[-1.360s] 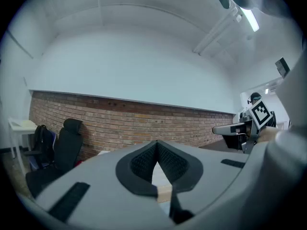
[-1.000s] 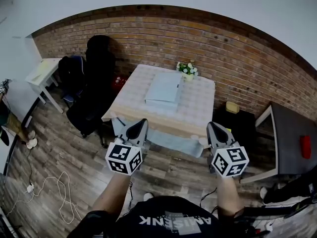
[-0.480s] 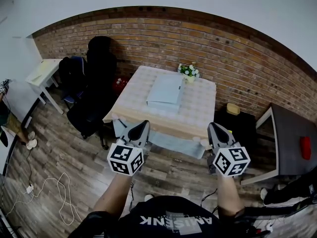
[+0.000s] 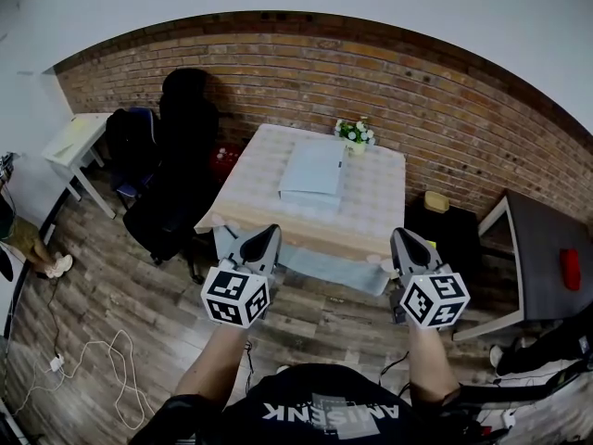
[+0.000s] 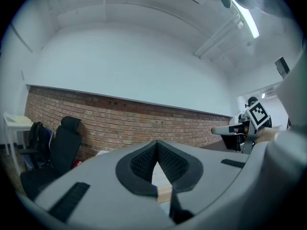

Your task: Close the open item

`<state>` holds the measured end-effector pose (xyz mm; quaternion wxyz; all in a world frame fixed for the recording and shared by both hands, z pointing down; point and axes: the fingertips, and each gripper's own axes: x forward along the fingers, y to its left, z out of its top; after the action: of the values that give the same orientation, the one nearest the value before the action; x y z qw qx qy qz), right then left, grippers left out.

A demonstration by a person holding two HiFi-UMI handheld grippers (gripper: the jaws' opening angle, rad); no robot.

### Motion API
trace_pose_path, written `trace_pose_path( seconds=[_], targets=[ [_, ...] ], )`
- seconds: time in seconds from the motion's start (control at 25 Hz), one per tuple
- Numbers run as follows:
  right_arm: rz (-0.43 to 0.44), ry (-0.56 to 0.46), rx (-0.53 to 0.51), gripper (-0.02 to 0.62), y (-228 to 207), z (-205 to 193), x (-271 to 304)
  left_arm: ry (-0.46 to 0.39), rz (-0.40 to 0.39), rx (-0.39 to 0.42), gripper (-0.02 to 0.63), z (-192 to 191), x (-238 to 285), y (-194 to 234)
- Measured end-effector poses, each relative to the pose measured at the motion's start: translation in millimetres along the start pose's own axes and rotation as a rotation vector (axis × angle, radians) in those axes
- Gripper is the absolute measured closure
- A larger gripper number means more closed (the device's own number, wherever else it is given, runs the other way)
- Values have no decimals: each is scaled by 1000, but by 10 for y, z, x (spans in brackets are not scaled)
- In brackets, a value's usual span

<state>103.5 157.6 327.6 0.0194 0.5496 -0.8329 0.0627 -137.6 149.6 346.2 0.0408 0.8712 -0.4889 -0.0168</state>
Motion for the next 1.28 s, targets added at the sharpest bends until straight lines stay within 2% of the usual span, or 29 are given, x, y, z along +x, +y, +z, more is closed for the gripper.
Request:
trace_pose_path(
  seconds=[0.4,0.64,1.0,1.08,1.28],
  targets=[
    [-40,16,-19,552,306,-120,134,-19,-24,-9,594,-71,-143,355],
    [-27,18,-35,552,374,-92,297,-7,-16,-23,594,-154,-106,511],
    [15,8,-6,552,74,-110,870,8,14,4,594,-192,313,671],
    [12,2,-10,552,-67,-79,1025,10,18,22,594,-179,480,701],
    [27,8,1,552,-461,-23,1407,20,42,2,594,-187,947,793]
  ],
)
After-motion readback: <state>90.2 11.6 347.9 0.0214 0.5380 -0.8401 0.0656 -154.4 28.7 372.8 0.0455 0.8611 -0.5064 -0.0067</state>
